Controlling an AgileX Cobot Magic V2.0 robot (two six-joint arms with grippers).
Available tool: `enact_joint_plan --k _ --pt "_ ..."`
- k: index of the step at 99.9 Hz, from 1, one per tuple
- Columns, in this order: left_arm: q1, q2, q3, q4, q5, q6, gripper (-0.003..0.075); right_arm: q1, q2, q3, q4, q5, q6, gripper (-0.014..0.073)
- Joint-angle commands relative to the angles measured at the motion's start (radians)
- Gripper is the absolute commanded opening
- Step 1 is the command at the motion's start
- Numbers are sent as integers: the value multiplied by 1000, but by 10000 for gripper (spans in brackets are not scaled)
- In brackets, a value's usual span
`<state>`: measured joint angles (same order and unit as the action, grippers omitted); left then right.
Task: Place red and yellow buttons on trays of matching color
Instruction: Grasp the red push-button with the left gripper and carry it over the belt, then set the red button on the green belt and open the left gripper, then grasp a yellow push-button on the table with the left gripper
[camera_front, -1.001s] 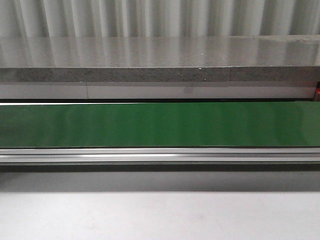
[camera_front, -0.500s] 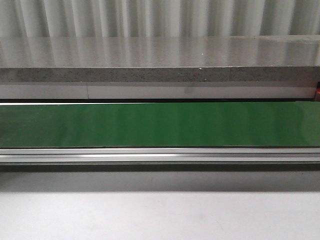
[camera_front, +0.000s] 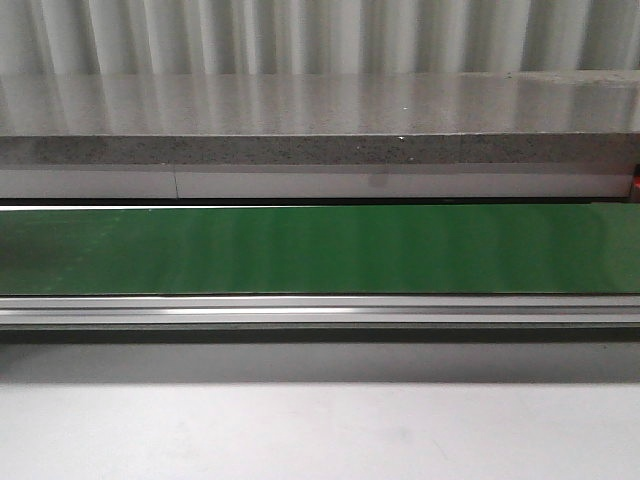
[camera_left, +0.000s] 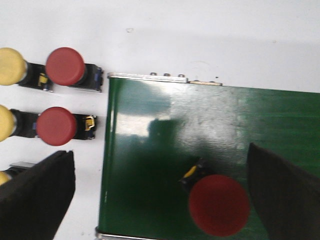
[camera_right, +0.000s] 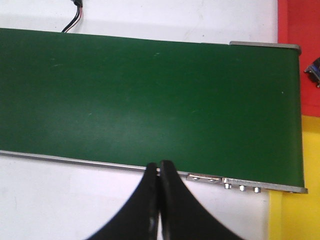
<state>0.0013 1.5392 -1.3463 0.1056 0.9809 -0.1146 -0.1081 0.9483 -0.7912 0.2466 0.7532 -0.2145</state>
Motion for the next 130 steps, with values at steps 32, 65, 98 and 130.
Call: enact_joint_plan --k 32,65,98,130 --pt "238 -41 76 73 -73 -136 652 1 -14 -26 11 -43 -9 -67" --pt "460 -31 251 -7 -204 -136 652 1 -14 -26 11 -43 -9 -67" --pt "468 57 247 2 -285 -132 652 1 -14 -26 11 -43 -9 -67" --pt "468 194 172 9 -322 -132 652 1 -14 -26 11 -43 -9 -67"
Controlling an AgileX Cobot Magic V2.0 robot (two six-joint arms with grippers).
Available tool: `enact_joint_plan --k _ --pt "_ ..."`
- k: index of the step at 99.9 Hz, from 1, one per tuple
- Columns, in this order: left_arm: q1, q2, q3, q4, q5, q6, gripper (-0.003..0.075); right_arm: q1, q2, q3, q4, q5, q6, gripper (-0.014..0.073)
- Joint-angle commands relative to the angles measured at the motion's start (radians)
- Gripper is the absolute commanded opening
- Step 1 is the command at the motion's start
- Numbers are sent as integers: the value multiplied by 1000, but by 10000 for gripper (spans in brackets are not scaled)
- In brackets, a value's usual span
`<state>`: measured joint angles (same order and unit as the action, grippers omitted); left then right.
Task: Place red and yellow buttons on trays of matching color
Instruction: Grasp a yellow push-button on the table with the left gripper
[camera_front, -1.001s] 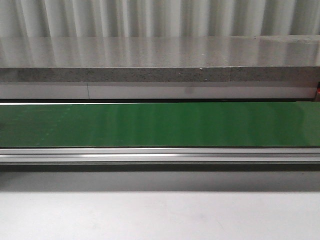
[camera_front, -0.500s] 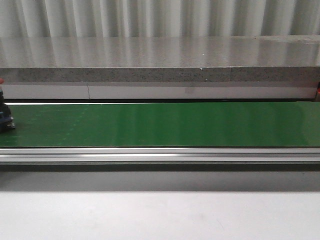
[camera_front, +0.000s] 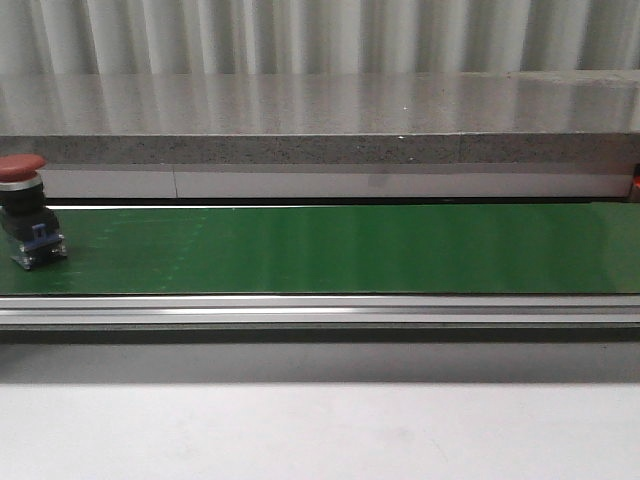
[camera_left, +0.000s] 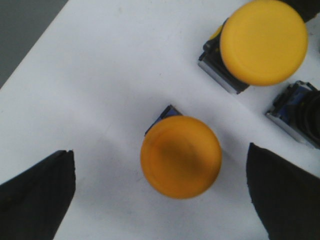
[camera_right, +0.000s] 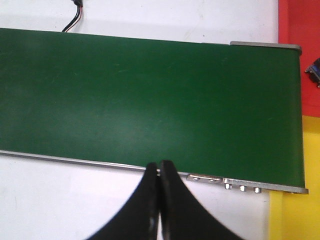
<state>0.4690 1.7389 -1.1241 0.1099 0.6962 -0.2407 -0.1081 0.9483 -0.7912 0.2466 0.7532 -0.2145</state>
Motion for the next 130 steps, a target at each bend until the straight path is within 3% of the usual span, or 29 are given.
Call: enact_joint_plan --k 1,17,29,36,58,91,110,130 --pt "0 -3 -53 5 -37 -6 652 1 -14 -26 11 -43 -9 -67" --pt "0 38 -83 5 -35 -6 637 1 -14 -26 11 -43 -9 -67" --pt "0 47 -83 5 -27 -6 549 1 -14 -26 11 -43 -9 -67" --pt "0 48 -83 5 -17 -6 439 1 -14 -26 11 -43 -9 -67" --pt "0 13 -83 5 25 -6 -22 1 -14 -26 11 -43 -9 -67" --pt "-44 -216 -83 -2 63 -6 -20 1 -14 -26 11 -43 -9 -67" --pt "-194 -325 -83 -2 108 33 -20 1 -14 -26 11 -43 -9 -67" --pt "-356 -308 -83 -2 118 49 -20 1 -14 -26 11 -43 -9 -67"
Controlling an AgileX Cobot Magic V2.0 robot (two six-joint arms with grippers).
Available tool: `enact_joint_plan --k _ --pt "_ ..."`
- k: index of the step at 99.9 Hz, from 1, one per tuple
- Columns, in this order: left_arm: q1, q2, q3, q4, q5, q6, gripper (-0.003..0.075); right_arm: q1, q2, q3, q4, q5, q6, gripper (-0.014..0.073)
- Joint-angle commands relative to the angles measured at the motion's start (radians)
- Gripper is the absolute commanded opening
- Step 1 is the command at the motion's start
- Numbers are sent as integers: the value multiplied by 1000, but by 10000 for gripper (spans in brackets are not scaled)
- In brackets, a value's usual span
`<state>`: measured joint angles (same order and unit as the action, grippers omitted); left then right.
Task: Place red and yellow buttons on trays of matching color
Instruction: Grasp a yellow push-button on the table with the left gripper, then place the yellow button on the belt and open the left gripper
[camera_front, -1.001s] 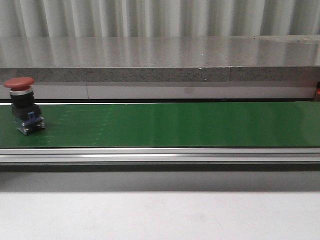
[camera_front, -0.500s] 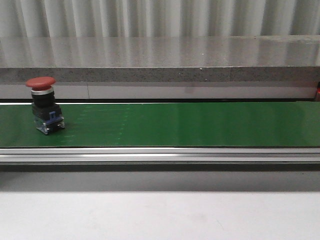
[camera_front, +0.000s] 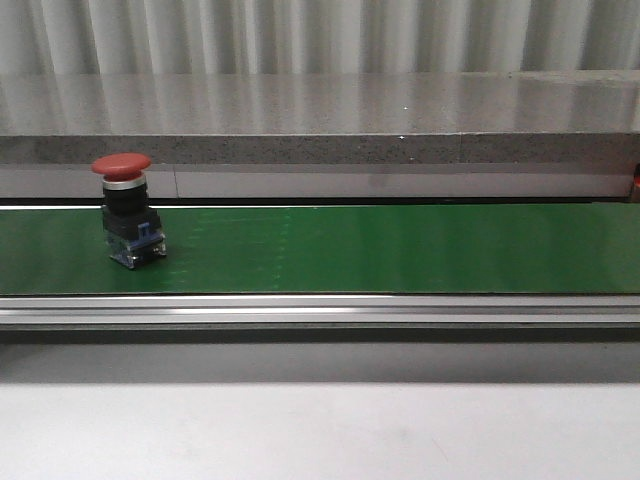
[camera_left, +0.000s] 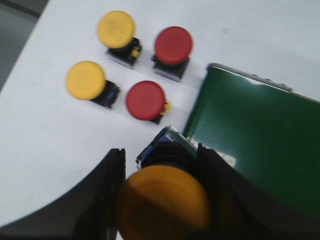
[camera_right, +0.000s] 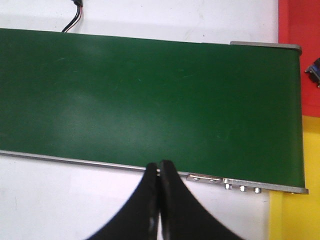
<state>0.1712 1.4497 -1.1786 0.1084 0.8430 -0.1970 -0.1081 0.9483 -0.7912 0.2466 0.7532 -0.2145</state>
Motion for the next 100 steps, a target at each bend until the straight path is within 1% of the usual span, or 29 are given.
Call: enact_joint_plan --k 1,20,33,51,58,67,70,72,84,89,94,100 --pt "-62 -16 -29 0 -30 6 -20 1 -14 -26 11 -43 -9 -67" --pt "-130 42 -29 0 -24 27 -20 1 -14 -26 11 -43 -9 -67" --pt "-137 76 -29 -13 -38 28 -20 1 -14 -26 11 -43 -9 -67" --pt "-137 110 -29 -25 -25 32 -18 1 -14 -26 11 -43 -9 -67" --pt "-137 111 -29 -27 -16 32 4 1 -14 -26 11 -43 -9 -67" --pt "-154 111 -29 -27 -15 40 105 1 -14 -26 11 -43 -9 -67" --pt "-154 111 -29 -32 -15 47 162 1 -14 -26 11 -43 -9 -67" --pt "-154 111 -29 -39 -15 58 188 1 -14 -26 11 -43 -9 -67" --pt "-154 111 -29 -84 -15 96 435 1 -14 -26 11 -43 -9 -67" --pt "-154 111 -29 -108 -16 119 513 1 -14 -26 11 -43 -9 -67" --pt "-154 111 -30 -126 -19 139 559 1 -14 -26 11 -43 -9 -67" --pt "-154 109 -40 -139 -19 147 569 1 -14 -26 11 -43 -9 -67"
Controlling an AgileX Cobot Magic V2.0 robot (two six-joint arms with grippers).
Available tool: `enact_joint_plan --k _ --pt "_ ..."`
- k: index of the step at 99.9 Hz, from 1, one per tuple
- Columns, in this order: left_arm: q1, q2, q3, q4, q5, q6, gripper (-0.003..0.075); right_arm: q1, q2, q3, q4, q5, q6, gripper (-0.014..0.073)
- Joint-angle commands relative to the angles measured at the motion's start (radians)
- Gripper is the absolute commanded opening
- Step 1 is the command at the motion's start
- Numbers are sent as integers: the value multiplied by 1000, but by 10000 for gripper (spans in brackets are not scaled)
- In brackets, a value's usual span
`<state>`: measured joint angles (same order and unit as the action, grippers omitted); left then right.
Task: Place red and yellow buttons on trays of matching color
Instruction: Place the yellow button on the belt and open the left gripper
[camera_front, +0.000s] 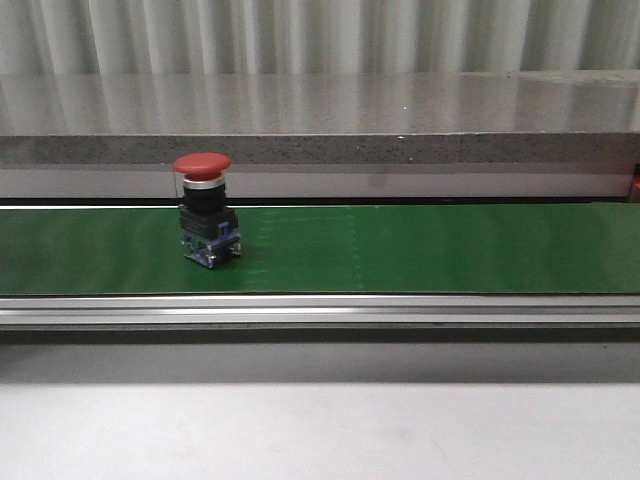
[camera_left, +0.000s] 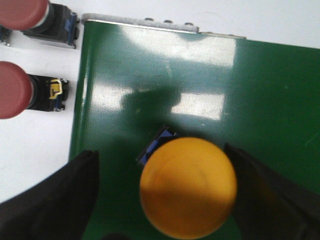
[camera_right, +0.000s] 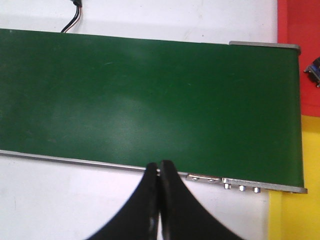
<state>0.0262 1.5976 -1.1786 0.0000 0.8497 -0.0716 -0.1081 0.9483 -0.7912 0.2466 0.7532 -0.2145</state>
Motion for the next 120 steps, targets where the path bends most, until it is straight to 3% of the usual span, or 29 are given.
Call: enact_joint_plan --k 1,30,51,98,108,120 --pt "-9 -39 -41 -31 -26 25 568 1 -14 -26 11 -43 -9 -67" --pt "-73 -131 -63 -43 -41 89 568 1 -14 -26 11 -43 -9 -67" --pt "-130 -291 -11 -39 -143 89 568 1 -14 -26 11 -43 -9 -67" --pt "-234 -799 425 -39 -415 90 561 1 -14 -26 11 -43 -9 -67" --pt "-234 -907 512 -39 -450 90 496 1 -14 -26 11 -43 -9 -67" --pt "-234 -1004 585 -39 -473 90 335 1 -14 -26 11 -43 -9 -67"
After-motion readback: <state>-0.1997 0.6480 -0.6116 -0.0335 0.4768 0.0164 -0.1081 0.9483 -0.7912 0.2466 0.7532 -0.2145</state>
